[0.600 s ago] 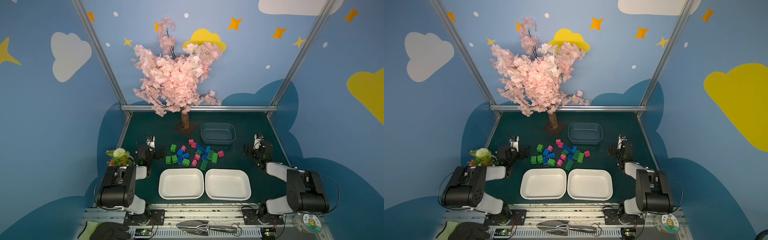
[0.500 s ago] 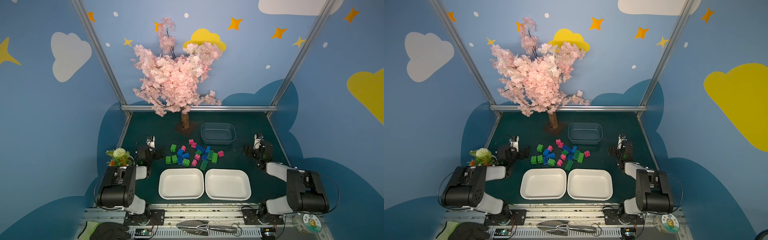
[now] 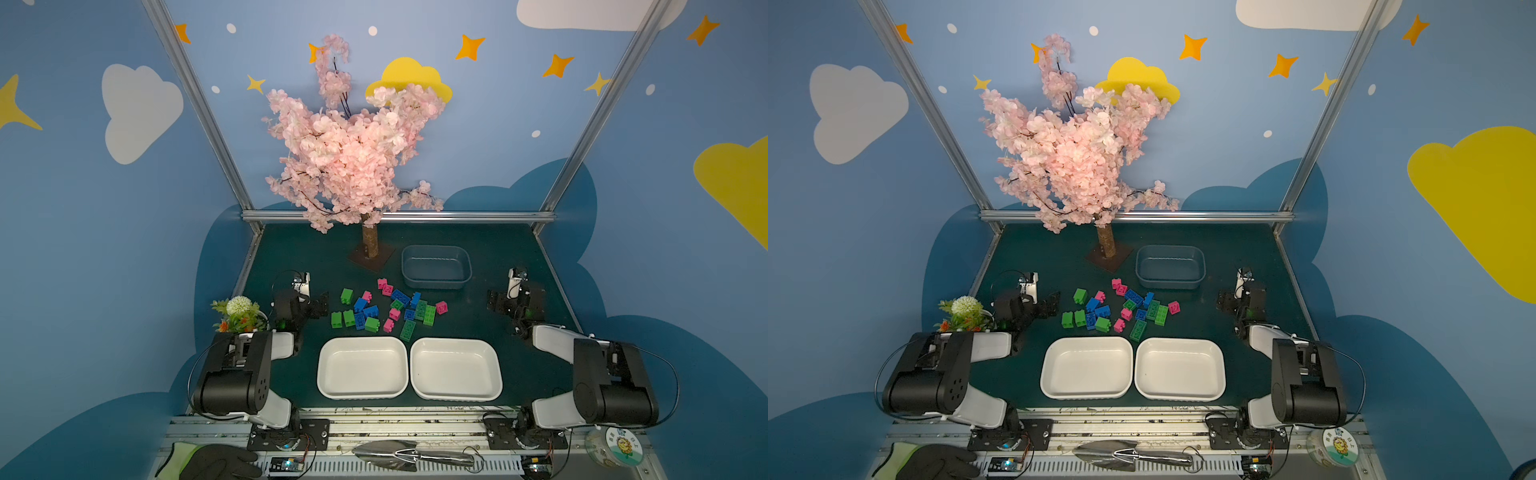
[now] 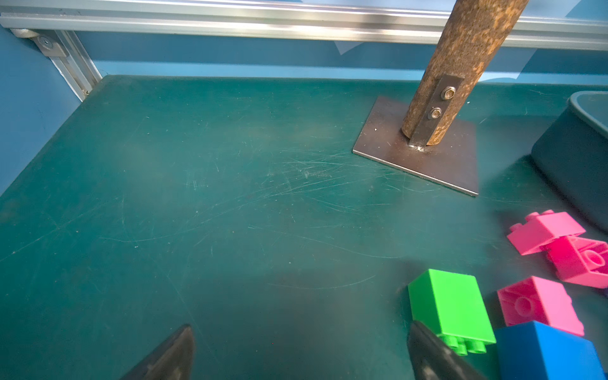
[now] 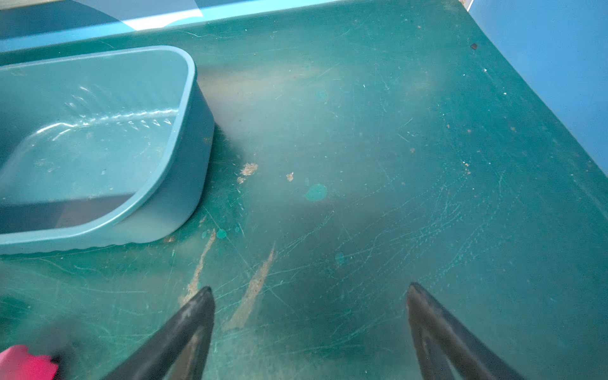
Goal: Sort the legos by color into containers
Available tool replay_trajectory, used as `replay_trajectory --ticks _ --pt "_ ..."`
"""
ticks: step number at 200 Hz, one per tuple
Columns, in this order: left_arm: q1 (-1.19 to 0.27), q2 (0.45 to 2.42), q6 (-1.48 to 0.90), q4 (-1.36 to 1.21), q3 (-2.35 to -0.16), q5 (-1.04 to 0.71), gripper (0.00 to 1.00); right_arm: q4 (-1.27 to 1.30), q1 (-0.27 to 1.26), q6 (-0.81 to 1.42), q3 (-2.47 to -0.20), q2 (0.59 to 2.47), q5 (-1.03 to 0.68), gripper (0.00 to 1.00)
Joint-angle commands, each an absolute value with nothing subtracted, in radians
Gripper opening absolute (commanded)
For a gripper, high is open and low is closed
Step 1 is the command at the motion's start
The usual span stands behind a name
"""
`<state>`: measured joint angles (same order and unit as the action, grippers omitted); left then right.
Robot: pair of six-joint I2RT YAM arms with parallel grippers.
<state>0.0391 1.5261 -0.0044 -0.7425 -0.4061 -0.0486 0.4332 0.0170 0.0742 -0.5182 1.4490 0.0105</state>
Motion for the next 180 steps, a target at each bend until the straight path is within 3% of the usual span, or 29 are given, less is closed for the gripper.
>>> replay_trajectory --ticks 1,84,180 --pt "0.043 1.525 -0.004 -0.756 -0.42 -0.051 0.99 0.427 0.021 0.085 -0.542 1.457 0.011 0.9" --pt "0.043 1.475 -0.01 -0.715 -0.43 -0.052 1.0 0.393 0.02 0.069 -0.554 1.423 -0.014 0.9" --pt "0.003 1.081 -0.144 0.228 -0.756 -0.107 1.0 -0.121 0.021 -0.007 -0.753 1.114 -0.282 0.9"
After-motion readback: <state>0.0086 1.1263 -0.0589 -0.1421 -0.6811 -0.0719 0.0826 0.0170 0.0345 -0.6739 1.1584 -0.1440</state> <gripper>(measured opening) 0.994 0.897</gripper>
